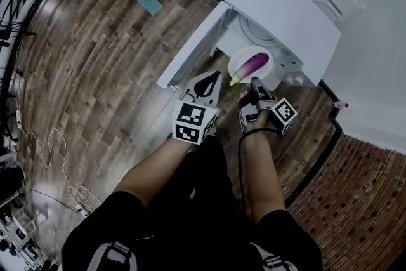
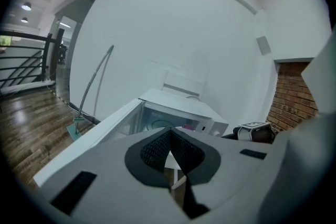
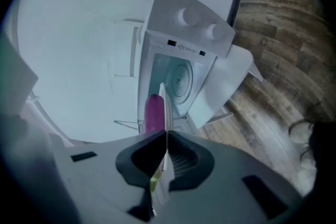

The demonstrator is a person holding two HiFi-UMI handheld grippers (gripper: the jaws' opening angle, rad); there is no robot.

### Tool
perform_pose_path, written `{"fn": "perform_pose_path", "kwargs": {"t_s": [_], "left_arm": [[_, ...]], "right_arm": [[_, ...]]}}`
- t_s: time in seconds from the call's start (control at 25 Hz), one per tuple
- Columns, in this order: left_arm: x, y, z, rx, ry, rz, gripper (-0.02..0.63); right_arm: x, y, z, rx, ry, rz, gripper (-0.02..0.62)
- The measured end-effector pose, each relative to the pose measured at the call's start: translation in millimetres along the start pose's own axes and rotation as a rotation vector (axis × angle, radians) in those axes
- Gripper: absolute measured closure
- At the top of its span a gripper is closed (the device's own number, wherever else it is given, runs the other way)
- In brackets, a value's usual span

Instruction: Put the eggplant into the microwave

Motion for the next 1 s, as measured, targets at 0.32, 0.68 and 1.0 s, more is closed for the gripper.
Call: {"fn": "perform_pose_path", "kwargs": {"t_s": [0.32,0.68,1.0], "left_arm": [[64.5,-68.2,31.6,-0.017,-0.043,-0.050,0.606],[99.8,-121.6,52.2,0.010,-0.107,-0.126,0.606],[117.1,-110.3,53.4,0.021,-0.138,-0.152,0.606]], "right_arm": [[-57.9,-75.0,-34.4,-0.083,-0.036,-0.125,0.572],[-106.2,-135.5,-45.7,-0.151,-0.019,-0.203,0.572],[-141.6,-176.0,-42.5,-0.107,0.044,-0.257,0.572]]}}
Point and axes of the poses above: the fingertips, and each gripper's own axes: y backward along the fingers, z to its left, x out of its underside, the point moved 7 cm from there along y, backward along the fingers, and after that the axes turned 8 degrees about z, right-handed, at the moved point
